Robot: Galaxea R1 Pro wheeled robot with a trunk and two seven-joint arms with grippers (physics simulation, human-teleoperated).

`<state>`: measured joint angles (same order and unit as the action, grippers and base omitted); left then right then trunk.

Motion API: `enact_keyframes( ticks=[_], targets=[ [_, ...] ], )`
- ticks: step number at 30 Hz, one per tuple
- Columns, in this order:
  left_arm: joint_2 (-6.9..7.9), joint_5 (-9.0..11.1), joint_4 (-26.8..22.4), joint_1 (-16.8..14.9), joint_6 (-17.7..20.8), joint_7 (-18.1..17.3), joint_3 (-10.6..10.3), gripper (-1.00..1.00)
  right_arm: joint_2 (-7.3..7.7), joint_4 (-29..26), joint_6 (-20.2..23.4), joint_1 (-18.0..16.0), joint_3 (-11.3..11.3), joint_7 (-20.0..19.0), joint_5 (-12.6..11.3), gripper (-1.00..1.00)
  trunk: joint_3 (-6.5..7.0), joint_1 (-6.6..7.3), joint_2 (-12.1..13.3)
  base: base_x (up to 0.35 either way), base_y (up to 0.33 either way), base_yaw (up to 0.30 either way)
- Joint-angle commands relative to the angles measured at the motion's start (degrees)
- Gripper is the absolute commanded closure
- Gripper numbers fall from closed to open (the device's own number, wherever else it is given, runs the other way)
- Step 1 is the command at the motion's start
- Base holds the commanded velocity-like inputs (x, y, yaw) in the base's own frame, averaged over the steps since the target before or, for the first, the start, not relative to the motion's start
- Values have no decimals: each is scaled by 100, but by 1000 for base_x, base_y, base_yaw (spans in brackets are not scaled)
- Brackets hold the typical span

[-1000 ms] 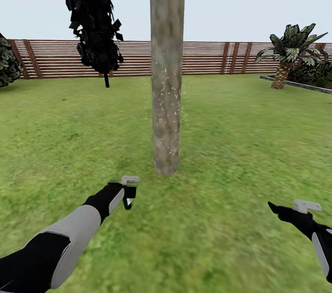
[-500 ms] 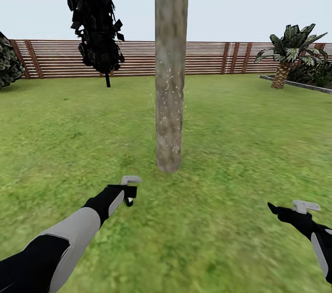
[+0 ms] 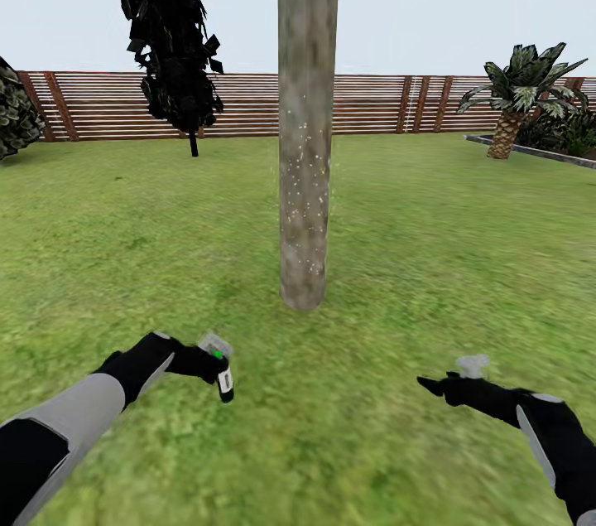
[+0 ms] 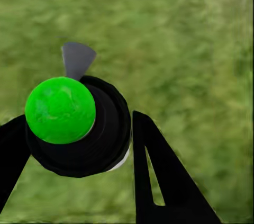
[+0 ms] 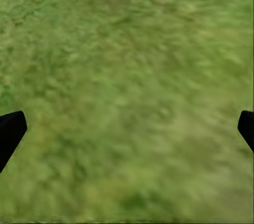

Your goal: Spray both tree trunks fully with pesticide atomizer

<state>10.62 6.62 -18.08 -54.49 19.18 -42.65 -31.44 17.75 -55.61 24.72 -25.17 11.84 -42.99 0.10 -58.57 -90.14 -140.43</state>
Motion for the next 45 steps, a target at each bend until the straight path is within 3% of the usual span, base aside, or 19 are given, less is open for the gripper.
enact_keyframes(
  ticks=[1,4,6,7,10,11,14,17,20,24,29,36,45],
  targets=[
    [-10,-403,-2,-9,-12,-412,-114,100,-1,-10,20,-7,-228,-239,1,-100,0,0,0,0,0,0],
    [-186,-1402,-71,-18,-13,-1142,-233,100,-38,-94,96,-24,-599,-861,6,-100,0,0,0,0,0,0],
    [-231,-1628,-130,-20,-12,-1395,-247,100,-144,-213,121,-28,-657,-994,7,-100,0,0,0,0,0,0],
    [-246,-1706,-192,-20,-16,-1657,-252,100,-279,-333,129,-30,-683,-1040,15,-100,0,0,0,0,0,0],
    [-272,-1775,-382,-23,-25,-2125,-262,100,-579,-453,137,-46,-883,-1078,56,-100,0,0,0,0,0,0],
    [-306,-1785,-440,-25,-27,-2207,-264,100,-660,-469,138,-98,-1039,-1083,62,100,0,0,0,0,0,0],
    [-574,-1824,-512,-24,-38,-2282,-373,100,-737,-572,138,-191,-1686,-1088,68,100,0,0,0,0,0,0],
    [-804,-1823,-518,-20,-155,-2290,-866,100,-745,-875,138,-200,-2299,-1088,69,100,0,0,0,0,0,0],
    [-1021,-1822,-517,-18,-226,-2291,-1218,100,-751,-1142,138,-201,-2532,-1088,69,100,0,0,0,0,0,0],
    [-1198,-1822,-517,-20,-522,-2292,-1266,100,-842,-1284,138,-201,-2563,-1088,69,100,0,0,0,0,0,0],
    [-1400,-1822,-522,-19,-580,-2320,-1269,100,-988,-1302,138,-199,-2572,-1088,69,100,0,0,0,0,0,0],
    [-1461,-1822,-695,-24,-700,-2331,-1260,100,-994,-1303,138,-201,-2573,-1093,69,100,0,0,0,0,0,0],
    [-1685,-1822,-801,-26,-707,-2335,-1260,100,-993,-1303,138,-203,-2574,-1093,70,100,0,0,0,0,0,0]
  ],
)
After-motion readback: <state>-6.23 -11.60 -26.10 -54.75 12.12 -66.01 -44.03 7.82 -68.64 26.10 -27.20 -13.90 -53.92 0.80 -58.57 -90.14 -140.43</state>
